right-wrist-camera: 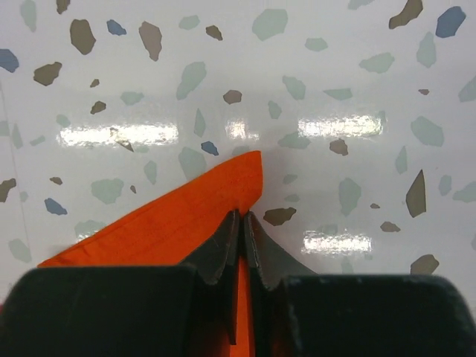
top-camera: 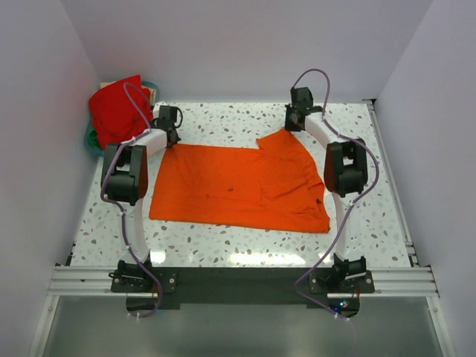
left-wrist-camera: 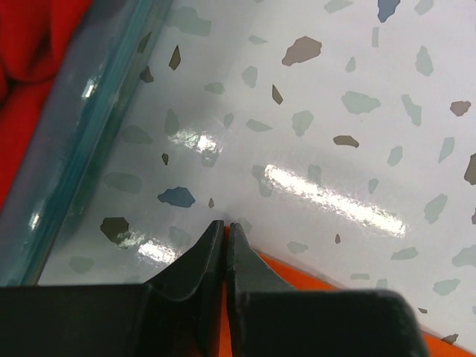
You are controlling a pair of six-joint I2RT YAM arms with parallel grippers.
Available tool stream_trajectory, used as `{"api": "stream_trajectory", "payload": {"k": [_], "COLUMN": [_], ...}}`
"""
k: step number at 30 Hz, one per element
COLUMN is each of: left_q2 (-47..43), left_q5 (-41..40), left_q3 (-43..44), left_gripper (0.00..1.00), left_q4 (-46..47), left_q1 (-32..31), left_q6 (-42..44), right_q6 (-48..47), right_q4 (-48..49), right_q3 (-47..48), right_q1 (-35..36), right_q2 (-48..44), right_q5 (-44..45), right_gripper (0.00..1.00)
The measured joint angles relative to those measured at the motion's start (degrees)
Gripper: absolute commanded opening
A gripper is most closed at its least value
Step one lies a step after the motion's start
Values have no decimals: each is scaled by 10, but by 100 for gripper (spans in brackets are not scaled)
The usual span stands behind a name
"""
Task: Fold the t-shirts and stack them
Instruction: Fold the tshirt
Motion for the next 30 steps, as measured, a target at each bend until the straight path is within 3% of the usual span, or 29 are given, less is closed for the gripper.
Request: {"api": "stream_trajectory", "payload": {"k": [8, 30], "left_q2": [-16, -127], "left_q5": [-3, 7], "left_q3": [0, -112], "left_gripper": [0, 0], "left_q4": [5, 13], "left_q1": [0, 8], "left_q6": [0, -30], "right_q6": [2, 52], "right_q4": [28, 105], "right_q3": [-68, -423], "right_q1": [0, 0], "right_q2": [-88, -403], "right_q5": [2, -3], "right_gripper": [3, 1]}}
